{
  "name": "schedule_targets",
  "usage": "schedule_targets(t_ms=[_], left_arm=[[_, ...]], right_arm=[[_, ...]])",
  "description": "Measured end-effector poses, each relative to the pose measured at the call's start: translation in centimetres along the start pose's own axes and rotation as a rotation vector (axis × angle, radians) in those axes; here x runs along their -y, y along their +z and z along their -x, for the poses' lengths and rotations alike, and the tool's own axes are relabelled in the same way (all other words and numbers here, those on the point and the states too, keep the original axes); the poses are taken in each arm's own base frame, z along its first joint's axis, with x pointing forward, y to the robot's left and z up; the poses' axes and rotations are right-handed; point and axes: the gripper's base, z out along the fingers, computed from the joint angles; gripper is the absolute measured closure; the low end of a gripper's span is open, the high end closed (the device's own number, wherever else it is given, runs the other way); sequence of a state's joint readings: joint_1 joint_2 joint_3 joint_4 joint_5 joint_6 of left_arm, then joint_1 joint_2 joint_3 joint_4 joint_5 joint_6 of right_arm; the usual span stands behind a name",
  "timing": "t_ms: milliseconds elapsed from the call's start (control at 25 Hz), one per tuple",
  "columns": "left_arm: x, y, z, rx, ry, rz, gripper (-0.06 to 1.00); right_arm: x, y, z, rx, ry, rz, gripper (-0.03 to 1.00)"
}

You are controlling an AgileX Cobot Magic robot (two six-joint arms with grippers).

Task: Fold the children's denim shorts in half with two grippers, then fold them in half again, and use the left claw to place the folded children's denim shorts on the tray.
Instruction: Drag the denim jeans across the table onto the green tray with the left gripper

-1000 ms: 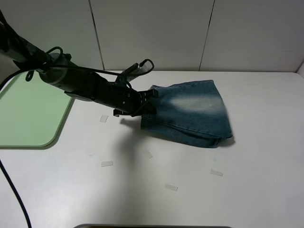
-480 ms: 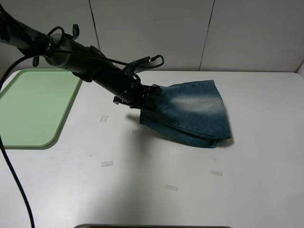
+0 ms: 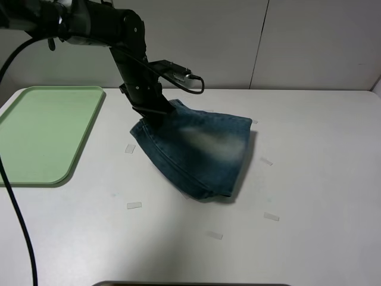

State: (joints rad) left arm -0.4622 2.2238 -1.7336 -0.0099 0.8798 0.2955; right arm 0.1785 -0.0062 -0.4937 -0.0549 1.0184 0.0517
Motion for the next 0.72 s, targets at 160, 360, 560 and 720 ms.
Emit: schedule_targets(t_ms=[160,360,560,720], left_arm=[[-1.4,-0.8,-0.1,-0.061,0.085,0.112,0.86],[-4.0,-1.1,-1.3,-0.142,0.089,0.234,0.86],[-7.3,-1.4,-2.7,-0.18,0.028,0.311,0.86],[-9.8,-1.7,-3.9,-0.199,-0.07,0.38,0.86]], right_arm=[[0.0,0.0,0.0,0.0,0.0,0.0,0.27],[0.0,0.0,0.0,0.0,0.0,0.0,0.27],[0.0,0.0,0.0,0.0,0.0,0.0,0.27],[0.0,0.0,0.0,0.0,0.0,0.0,0.27]])
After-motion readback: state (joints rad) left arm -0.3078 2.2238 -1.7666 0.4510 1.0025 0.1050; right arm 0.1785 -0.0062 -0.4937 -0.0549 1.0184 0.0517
